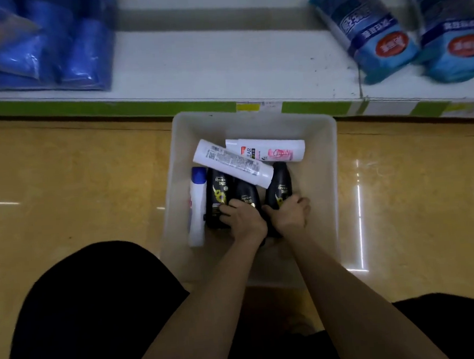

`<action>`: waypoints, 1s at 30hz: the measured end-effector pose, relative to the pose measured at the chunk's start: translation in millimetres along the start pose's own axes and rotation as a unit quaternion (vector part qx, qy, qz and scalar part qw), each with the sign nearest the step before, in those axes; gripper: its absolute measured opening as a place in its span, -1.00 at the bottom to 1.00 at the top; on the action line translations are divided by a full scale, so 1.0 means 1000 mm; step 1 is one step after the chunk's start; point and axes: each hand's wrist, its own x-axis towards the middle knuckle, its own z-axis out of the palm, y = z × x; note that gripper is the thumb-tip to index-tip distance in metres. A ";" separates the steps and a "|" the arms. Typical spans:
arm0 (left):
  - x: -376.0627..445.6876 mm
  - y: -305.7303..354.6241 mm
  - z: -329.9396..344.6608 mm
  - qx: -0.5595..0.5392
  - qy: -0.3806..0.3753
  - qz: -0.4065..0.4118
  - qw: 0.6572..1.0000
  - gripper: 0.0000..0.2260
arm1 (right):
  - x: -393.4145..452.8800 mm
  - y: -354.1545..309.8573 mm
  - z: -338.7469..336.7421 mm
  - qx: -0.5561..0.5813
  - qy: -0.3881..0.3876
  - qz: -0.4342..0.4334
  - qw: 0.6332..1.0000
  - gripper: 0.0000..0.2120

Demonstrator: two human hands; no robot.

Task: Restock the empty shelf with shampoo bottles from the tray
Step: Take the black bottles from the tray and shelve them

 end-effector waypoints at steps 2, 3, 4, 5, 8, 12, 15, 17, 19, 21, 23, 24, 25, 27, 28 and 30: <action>0.003 -0.003 0.000 -0.010 0.006 0.000 1.000 -0.45 | 0.003 0.003 -0.001 0.003 -0.012 -0.005 1.000 -0.19; 0.006 -0.004 -0.001 -0.010 0.000 0.002 1.000 -0.44 | 0.004 0.004 -0.002 0.014 -0.022 -0.007 1.000 -0.15; 0.007 -0.004 -0.002 -0.012 -0.011 0.005 1.000 -0.44 | 0.004 0.004 -0.004 0.037 -0.031 -0.006 0.999 -0.11; 0.007 -0.004 -0.004 -0.020 -0.023 0.004 1.000 -0.44 | 0.003 0.005 -0.005 0.070 -0.041 -0.001 0.997 -0.09; 0.002 -0.004 -0.010 -0.050 -0.047 0.008 0.998 -0.46 | -0.009 0.007 -0.010 0.151 -0.073 0.021 0.986 -0.13; -0.015 -0.007 -0.026 -0.066 -0.101 0.045 0.992 -0.36 | -0.038 0.007 -0.036 0.227 -0.119 0.070 0.964 -0.52; -0.043 -0.003 -0.051 -0.102 -0.132 0.012 0.986 -0.25 | -0.072 0.001 -0.065 0.228 -0.123 0.068 0.963 -0.71; -0.067 0.004 -0.073 -0.130 -0.140 0.010 0.982 -0.46 | -0.099 -0.011 -0.088 0.223 -0.123 0.052 0.966 -0.70; -0.099 0.014 -0.106 -0.152 -0.147 0.023 0.977 -0.67 | -0.129 -0.024 -0.114 0.239 -0.133 0.045 0.961 -0.74; -0.133 0.023 -0.137 -0.150 -0.146 0.043 0.977 -0.70 | -0.161 -0.034 -0.136 0.252 -0.131 0.034 0.958 -0.68; -0.173 0.034 -0.172 -0.135 -0.154 0.058 0.977 -0.66 | -0.199 -0.046 -0.163 0.265 -0.119 0.028 0.957 -0.56; -0.196 0.038 -0.191 -0.128 -0.163 0.064 0.976 -0.66 | -0.220 -0.052 -0.179 0.270 -0.112 0.026 0.956 -0.53; -0.217 0.041 -0.208 -0.127 -0.175 0.067 0.974 -0.68 | -0.241 -0.058 -0.194 0.275 -0.108 0.026 0.955 -0.51; -0.260 0.049 -0.244 -0.147 -0.202 0.074 0.965 -0.75 | -0.281 -0.069 -0.229 0.291 -0.105 0.020 0.951 -0.44; -0.283 0.054 -0.262 -0.161 -0.210 0.074 0.962 -0.76 | -0.302 -0.075 -0.249 0.298 -0.108 0.016 0.948 -0.42; -0.331 0.066 -0.298 -0.175 -0.217 0.078 0.957 -0.65 | -0.345 -0.087 -0.290 0.319 -0.110 0.004 0.941 -0.43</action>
